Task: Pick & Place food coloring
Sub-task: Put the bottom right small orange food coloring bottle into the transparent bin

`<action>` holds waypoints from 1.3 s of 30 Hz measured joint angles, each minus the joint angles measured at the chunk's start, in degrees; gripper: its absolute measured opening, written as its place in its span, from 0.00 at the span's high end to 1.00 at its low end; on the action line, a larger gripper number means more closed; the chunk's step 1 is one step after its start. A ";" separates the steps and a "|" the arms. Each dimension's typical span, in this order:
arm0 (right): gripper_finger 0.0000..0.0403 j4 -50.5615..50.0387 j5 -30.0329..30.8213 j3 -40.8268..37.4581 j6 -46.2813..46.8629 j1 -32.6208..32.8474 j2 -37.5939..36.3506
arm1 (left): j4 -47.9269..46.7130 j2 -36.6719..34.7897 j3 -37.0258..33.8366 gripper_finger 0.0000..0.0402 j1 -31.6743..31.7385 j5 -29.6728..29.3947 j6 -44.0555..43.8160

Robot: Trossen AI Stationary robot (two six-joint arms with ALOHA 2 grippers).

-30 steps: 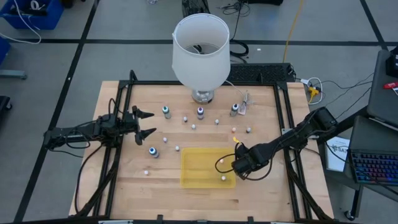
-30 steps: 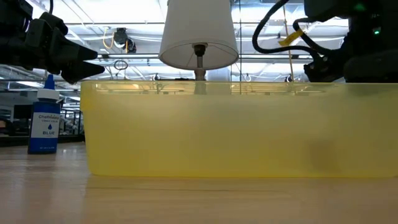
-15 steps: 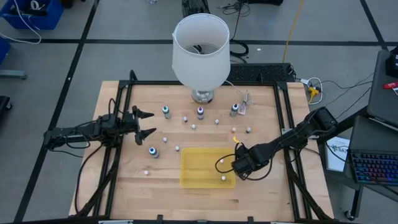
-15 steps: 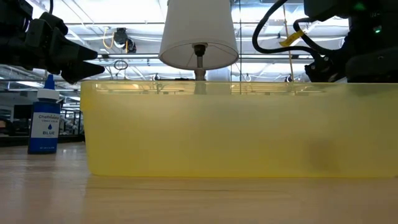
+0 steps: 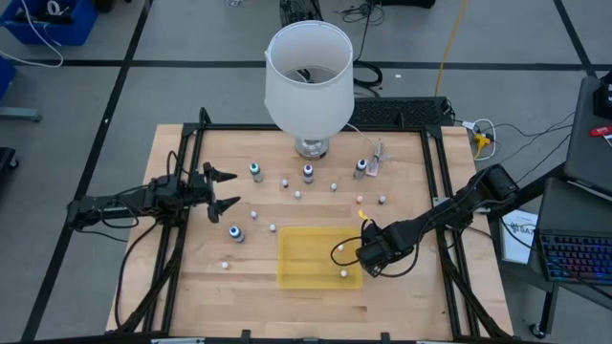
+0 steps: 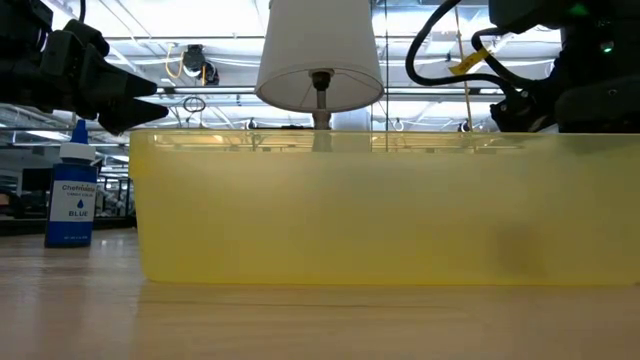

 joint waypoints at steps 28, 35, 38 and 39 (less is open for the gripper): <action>0.87 0.04 12.26 0.07 -4.94 0.85 -0.72 | -0.01 0.02 0.01 0.09 -0.01 -0.02 0.00; 0.88 0.51 20.14 0.07 -4.92 1.98 -6.98 | -0.01 0.00 0.00 0.09 0.00 -0.02 0.00; 0.88 3.37 25.26 0.07 -6.76 2.76 -10.97 | -0.02 0.01 0.00 0.09 0.00 -0.02 0.00; 0.88 4.98 27.15 0.07 -8.23 3.12 -12.27 | -0.01 0.00 0.01 0.09 0.00 -0.02 0.00</action>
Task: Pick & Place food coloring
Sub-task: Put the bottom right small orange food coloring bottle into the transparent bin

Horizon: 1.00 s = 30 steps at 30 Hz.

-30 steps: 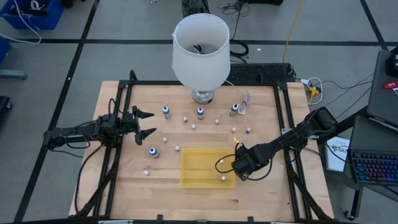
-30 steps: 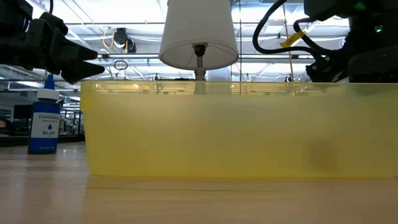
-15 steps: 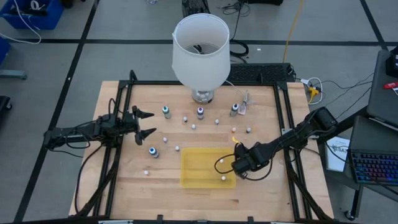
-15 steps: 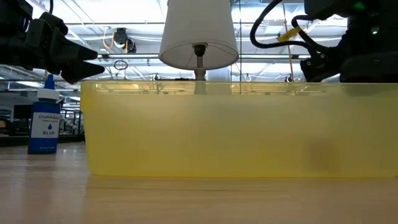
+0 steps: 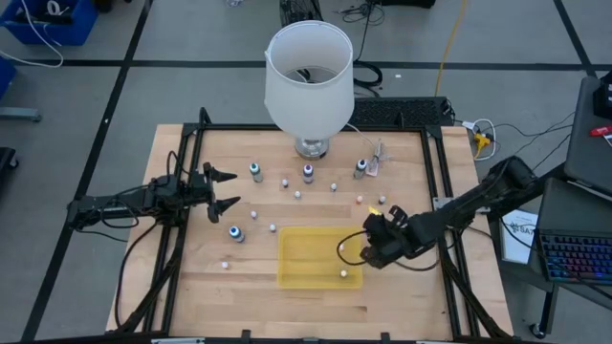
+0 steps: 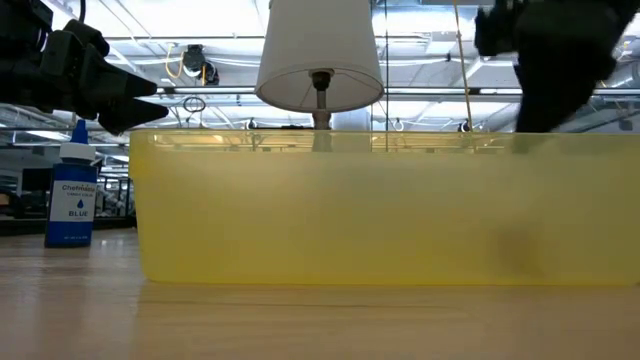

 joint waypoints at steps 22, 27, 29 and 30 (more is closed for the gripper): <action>0.88 29.43 9.41 19.57 -53.92 0.76 0.46 | 0.01 0.00 0.01 0.09 0.00 -0.02 0.00; 0.88 10.36 6.12 34.58 -47.61 -2.15 9.45 | -0.10 0.02 -0.01 0.09 -0.02 0.00 0.00; 0.88 3.30 1.60 38.81 -43.80 -3.71 13.34 | 0.04 0.00 -0.01 0.09 0.00 0.11 0.00; 0.88 0.09 -0.37 40.21 -42.43 -4.44 15.18 | -0.02 0.00 -0.01 0.09 -0.02 0.15 0.00</action>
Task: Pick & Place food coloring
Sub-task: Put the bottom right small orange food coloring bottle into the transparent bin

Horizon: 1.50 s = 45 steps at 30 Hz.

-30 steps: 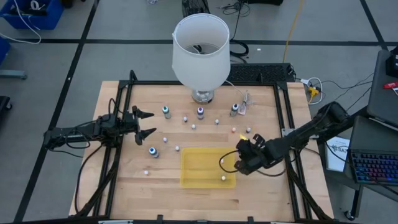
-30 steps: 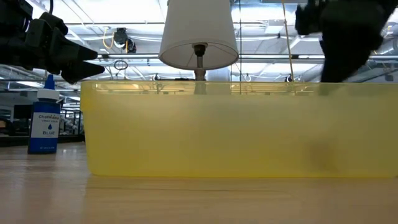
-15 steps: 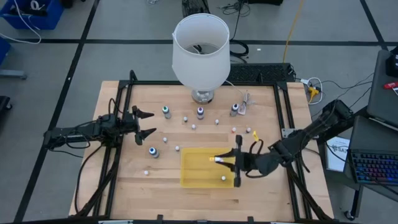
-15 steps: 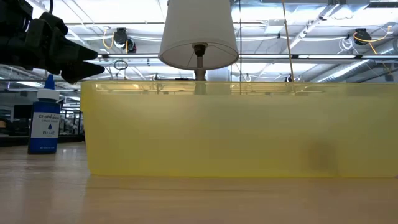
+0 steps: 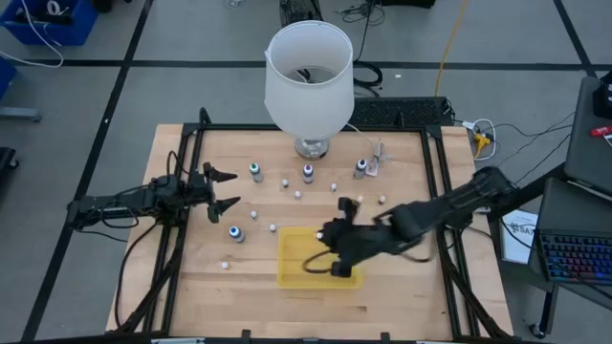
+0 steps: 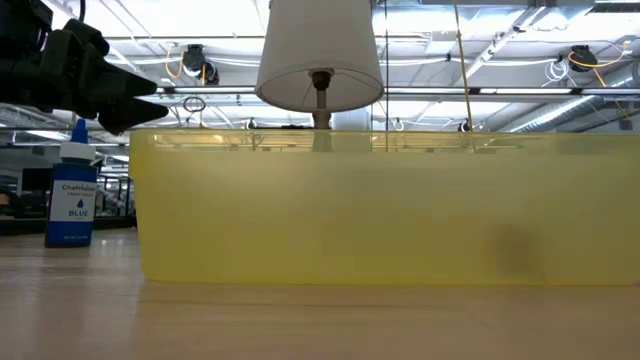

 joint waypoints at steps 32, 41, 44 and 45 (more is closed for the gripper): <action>0.88 -9.32 -26.17 -6.17 11.82 -2.69 21.71 | 0.03 0.01 0.00 0.09 0.00 0.15 0.00; 0.81 -6.95 -26.46 -6.98 13.56 -2.68 21.58 | 0.04 0.00 0.00 0.09 0.01 0.14 0.00; 0.78 -6.95 -26.49 -6.99 14.38 -2.69 21.61 | 0.03 0.02 0.00 0.09 0.01 0.15 0.00; 0.77 -6.91 -26.49 -6.99 14.60 -2.69 21.65 | 0.03 0.01 0.01 0.09 0.02 0.15 0.00</action>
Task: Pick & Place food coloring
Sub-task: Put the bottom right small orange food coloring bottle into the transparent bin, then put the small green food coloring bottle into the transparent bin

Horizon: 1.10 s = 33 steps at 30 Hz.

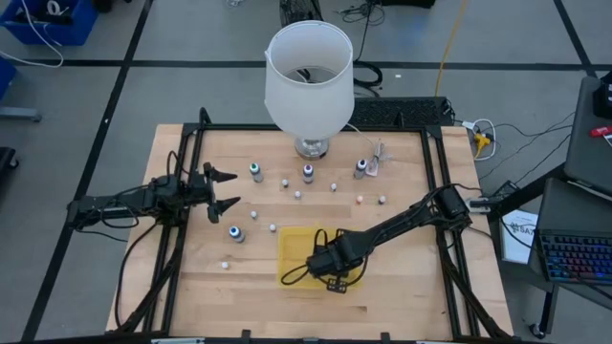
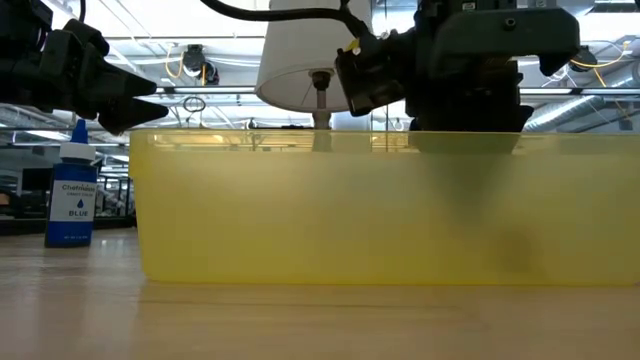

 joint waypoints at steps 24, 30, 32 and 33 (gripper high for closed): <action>0.69 -5.72 3.37 0.61 6.10 0.00 -10.40 | 0.01 -0.01 -0.01 0.09 0.01 0.00 0.00; 0.70 -11.09 10.89 0.61 7.69 0.00 -16.53 | 0.01 0.00 0.00 0.09 0.01 -0.02 0.00; 0.70 -12.67 13.36 0.61 7.64 0.00 -18.33 | 0.01 0.00 -0.01 0.09 -0.02 -0.02 0.00; 0.70 -13.44 14.41 0.61 7.02 -0.02 -19.29 | 0.01 0.02 0.00 0.09 -0.01 -0.01 0.00</action>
